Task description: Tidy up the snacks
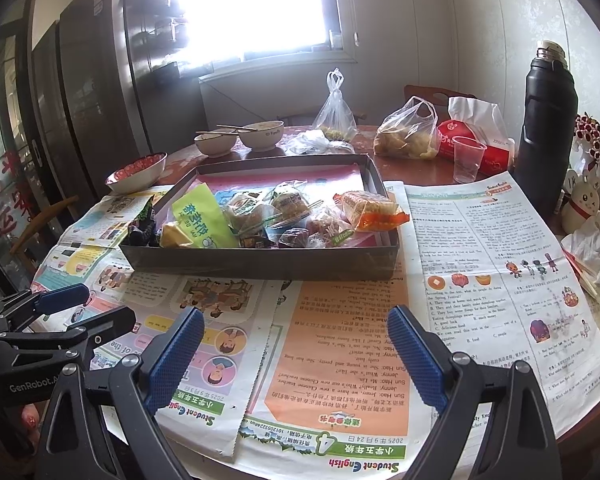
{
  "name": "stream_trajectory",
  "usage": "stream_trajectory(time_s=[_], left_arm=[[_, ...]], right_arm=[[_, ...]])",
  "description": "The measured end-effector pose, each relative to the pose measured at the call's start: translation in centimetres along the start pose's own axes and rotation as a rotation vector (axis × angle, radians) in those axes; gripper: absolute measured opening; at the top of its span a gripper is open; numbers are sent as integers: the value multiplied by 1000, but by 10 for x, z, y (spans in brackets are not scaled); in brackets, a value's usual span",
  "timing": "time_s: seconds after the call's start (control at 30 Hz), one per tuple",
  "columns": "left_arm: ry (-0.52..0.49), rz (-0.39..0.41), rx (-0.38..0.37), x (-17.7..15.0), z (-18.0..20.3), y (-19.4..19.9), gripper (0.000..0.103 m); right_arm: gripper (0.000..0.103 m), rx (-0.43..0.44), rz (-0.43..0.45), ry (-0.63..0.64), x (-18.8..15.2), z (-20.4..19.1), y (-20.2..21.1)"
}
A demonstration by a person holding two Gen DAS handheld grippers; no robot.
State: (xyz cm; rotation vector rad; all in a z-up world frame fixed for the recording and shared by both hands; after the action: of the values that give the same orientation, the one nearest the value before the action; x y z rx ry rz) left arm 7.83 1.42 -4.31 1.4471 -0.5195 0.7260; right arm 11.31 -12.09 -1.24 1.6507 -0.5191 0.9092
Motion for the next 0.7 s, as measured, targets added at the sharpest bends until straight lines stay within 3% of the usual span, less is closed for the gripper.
stream_trajectory(time_s=[0.7], left_arm=[[-16,-17,16,-4,5,-5,81]], right_arm=[[93,-17,11,-14,1,6,4]])
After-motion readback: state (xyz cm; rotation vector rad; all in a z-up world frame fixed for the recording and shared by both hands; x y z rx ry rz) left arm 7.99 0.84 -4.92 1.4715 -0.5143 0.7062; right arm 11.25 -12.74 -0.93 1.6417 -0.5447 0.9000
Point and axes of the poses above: each gripper's, at about its wrist camera, not at the fingertips, and y roughly against the way its jaws point, z to its right, x to its top, the point moved 6 cm from there along -y, roughly the way its jaws point, and after that the axes turned 3 degrees about z, right-handed, at the moved point
